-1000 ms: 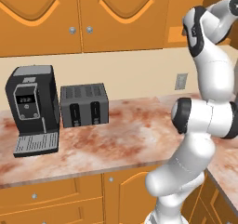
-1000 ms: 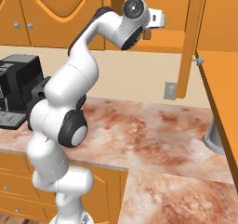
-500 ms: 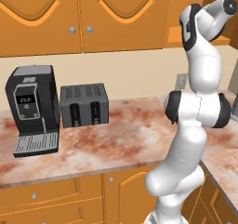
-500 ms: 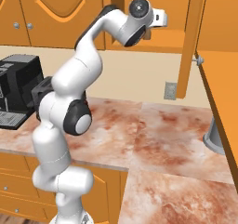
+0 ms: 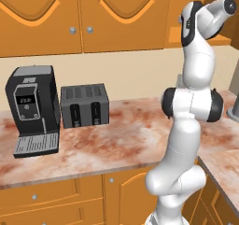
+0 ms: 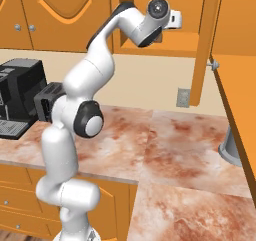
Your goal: Retrieve the shaker from the cabinet and place it next the steak on a plate on the dining table.
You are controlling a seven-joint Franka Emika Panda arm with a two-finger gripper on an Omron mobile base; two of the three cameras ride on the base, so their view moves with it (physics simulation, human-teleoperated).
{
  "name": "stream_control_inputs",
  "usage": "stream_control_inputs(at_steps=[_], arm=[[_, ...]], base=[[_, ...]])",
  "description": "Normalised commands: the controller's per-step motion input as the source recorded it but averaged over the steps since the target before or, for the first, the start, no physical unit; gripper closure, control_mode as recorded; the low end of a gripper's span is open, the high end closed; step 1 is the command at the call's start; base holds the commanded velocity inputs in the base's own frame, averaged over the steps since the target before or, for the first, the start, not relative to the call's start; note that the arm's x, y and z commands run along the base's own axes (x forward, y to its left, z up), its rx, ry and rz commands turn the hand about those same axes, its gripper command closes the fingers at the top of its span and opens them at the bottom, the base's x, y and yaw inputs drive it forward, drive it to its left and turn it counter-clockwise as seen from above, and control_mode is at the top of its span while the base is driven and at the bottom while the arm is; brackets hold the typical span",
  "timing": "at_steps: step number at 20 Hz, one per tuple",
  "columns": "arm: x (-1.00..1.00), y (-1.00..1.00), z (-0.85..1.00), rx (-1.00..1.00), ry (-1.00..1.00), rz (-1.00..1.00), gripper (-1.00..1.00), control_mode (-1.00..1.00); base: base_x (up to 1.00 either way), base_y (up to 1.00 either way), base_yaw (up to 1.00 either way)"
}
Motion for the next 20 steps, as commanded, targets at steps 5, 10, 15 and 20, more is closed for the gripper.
stream_control_inputs(at_steps=[5, 10, 15, 20], arm=[[0.21, 0.00, -0.07, 0.01, 0.01, 0.03, -1.00, -1.00], [0.25, 0.00, -0.09, 0.00, 0.00, 0.00, -1.00, -1.00], [0.25, 0.10, -0.15, 0.00, 0.00, 0.00, 1.00, -1.00], [0.00, 0.03, 0.00, 0.00, 0.00, 0.00, 1.00, -1.00]], base=[[0.00, 0.00, 0.00], [0.00, 0.00, 0.00], [0.00, 0.00, 0.00], [0.00, 0.00, 0.00]])
